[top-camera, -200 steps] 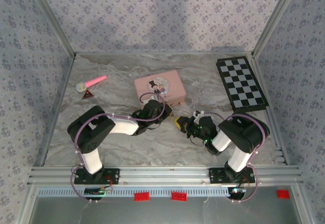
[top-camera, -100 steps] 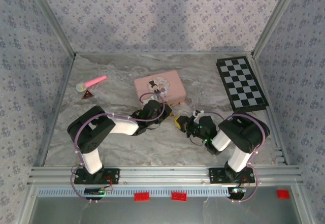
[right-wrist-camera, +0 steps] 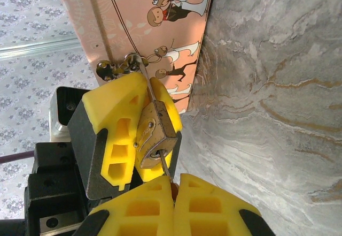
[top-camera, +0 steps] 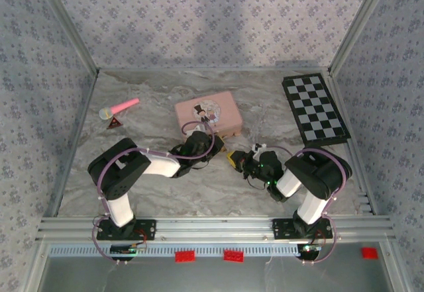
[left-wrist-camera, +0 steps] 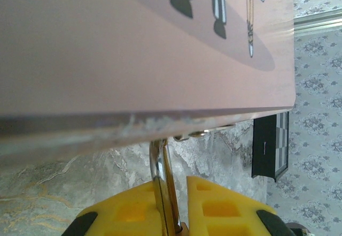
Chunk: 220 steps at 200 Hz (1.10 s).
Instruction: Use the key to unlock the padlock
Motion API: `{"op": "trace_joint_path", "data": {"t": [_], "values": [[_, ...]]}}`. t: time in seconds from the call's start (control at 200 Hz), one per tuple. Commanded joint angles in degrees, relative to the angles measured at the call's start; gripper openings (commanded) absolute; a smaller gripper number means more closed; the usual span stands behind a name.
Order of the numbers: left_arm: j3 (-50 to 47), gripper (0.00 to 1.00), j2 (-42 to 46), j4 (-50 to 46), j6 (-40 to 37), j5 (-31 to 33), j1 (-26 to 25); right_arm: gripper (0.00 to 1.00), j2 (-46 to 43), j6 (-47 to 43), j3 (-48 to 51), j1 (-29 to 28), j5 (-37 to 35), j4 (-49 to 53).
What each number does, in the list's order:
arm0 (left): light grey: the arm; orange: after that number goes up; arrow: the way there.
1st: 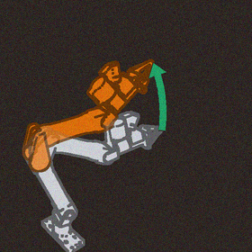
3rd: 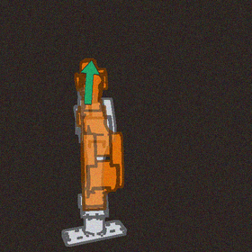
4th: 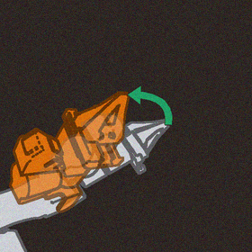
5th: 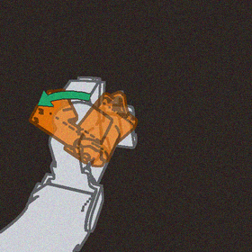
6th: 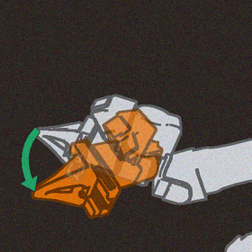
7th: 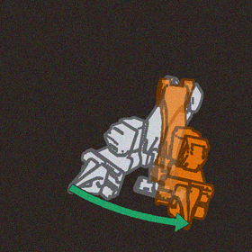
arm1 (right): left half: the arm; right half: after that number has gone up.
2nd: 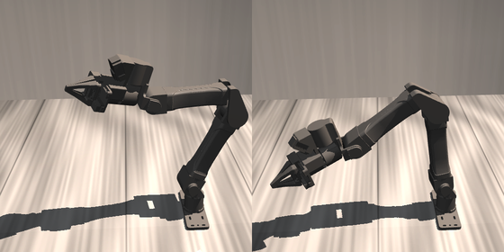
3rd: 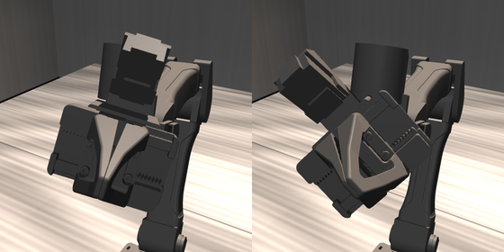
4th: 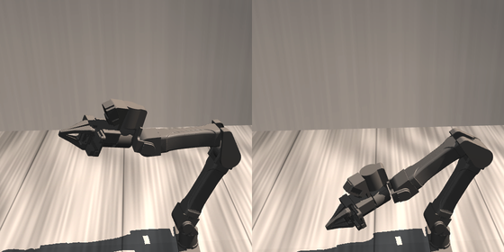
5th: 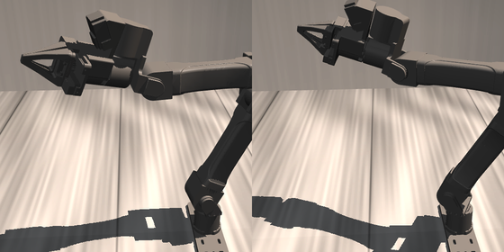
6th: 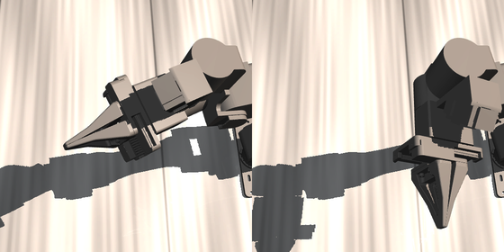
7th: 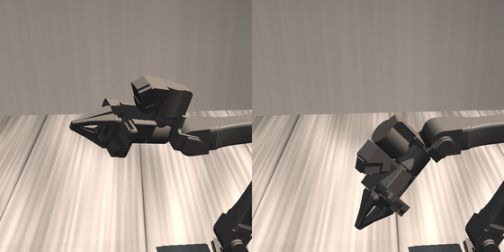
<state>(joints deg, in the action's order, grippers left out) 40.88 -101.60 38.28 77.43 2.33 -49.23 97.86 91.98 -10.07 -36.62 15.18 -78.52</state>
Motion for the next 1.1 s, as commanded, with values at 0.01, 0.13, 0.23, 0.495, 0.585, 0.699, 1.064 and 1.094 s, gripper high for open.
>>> {"op": "trace_joint_path", "data": {"t": [0.01,0.13,0.23,0.495,0.585,0.699,1.064,1.094], "values": [[-1.2,0.02,0.0,6.3,7.3,-7.3,-0.6,0.0,-0.6,0.3,-0.8,0.1,-1.4,-1.4],[-1.6,0.02,0.3,7.1,7.6,-7.2,-0.8,0.0,-0.8,0.3,-1.3,0.0,-1.1,-1.3],[-1.8,0.02,0.4,7.3,7.5,-7.2,-0.7,0.0,-1.3,0.1,-1.7,0.0,-1.1,-1.4],[-1.9,0.02,0.4,7.7,7.7,-7.2,-0.9,0.0,-1.7,-0.2,-1.6,-0.1,-1.4,-1.3],[-2.1,0.01,0.5,7.8,7.9,-6.9,-0.8,0.0,-1.5,-0.2,-1.6,-0.2,-1.5,-1.4],[-2.5,0.01,0.6,8.3,8.2,-6.6,-0.7,0.0,-1.3,-0.6,-1.8,-0.2,-1.1,-1.4],[-2.3,0.01,1.1,7.9,7.8,-6.6,-0.7,0.0,-0.6,-0.9,-2.0,-0.6,-1.4,-1.4],[-2.3,0.01,1.1,7.9,7.8,-6.6,-0.7,0.0,-0.5,-0.9,-2.0,-0.6,-1.3,-1.4]]}}
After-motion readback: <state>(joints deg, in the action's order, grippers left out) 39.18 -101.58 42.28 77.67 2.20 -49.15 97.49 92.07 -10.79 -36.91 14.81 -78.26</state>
